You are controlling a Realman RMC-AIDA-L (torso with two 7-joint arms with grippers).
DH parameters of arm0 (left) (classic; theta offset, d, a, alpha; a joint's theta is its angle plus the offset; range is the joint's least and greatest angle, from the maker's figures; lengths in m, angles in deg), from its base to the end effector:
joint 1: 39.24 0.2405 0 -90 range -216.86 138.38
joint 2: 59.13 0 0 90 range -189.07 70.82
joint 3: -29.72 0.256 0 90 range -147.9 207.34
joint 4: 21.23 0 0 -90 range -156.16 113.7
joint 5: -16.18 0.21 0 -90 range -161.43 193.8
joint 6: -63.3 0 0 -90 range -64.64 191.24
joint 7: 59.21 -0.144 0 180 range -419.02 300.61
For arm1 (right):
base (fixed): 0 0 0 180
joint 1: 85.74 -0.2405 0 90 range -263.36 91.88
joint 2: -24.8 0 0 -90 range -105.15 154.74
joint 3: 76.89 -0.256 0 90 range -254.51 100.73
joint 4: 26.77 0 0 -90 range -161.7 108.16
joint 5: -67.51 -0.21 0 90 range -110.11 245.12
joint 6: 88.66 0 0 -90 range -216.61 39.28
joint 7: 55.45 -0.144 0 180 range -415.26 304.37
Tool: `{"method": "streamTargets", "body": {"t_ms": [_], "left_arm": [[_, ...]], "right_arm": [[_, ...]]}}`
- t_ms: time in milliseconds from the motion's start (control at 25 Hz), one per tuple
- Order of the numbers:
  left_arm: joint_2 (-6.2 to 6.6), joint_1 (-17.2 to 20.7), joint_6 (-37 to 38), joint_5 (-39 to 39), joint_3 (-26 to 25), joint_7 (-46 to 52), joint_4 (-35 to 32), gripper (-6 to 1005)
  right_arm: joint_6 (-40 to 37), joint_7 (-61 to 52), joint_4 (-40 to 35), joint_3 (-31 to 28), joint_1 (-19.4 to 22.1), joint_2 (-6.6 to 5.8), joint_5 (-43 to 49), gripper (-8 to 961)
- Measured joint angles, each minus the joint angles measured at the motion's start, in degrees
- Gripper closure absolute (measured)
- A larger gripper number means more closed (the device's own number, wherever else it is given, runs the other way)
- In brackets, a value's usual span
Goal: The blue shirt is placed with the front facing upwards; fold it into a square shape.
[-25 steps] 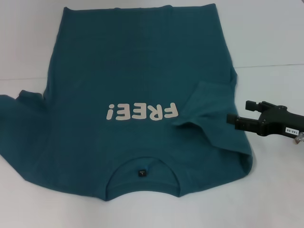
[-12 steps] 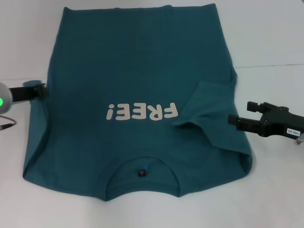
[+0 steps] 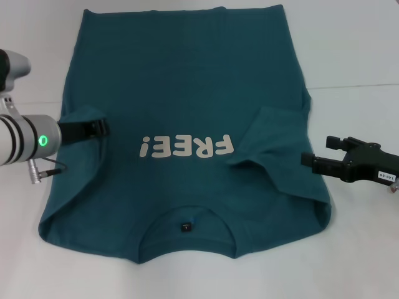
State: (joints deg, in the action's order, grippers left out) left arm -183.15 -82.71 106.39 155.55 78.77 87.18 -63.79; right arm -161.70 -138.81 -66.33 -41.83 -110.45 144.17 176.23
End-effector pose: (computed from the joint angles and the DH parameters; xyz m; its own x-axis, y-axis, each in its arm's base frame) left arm -0.2354 0.4456 -0.0150 0.3516 0.7190 0.5995 0.9207 -0.1500 -0.3602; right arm 0.3165 0.3431 0.0307 0.6656 -0.4185 -0.6179 -0.7145 -0.5963 -0.3658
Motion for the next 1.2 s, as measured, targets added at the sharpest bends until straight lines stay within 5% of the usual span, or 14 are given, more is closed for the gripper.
{"method": "streamTargets", "body": {"t_ms": [1200], "left_arm": [[-0.24,-1.6,-7.0,-5.1,5.1,-0.3,6.9,928]], "right_arm": [[0.0,0.5,0.2,0.0,0.5,-0.02,0.0,9]]}}
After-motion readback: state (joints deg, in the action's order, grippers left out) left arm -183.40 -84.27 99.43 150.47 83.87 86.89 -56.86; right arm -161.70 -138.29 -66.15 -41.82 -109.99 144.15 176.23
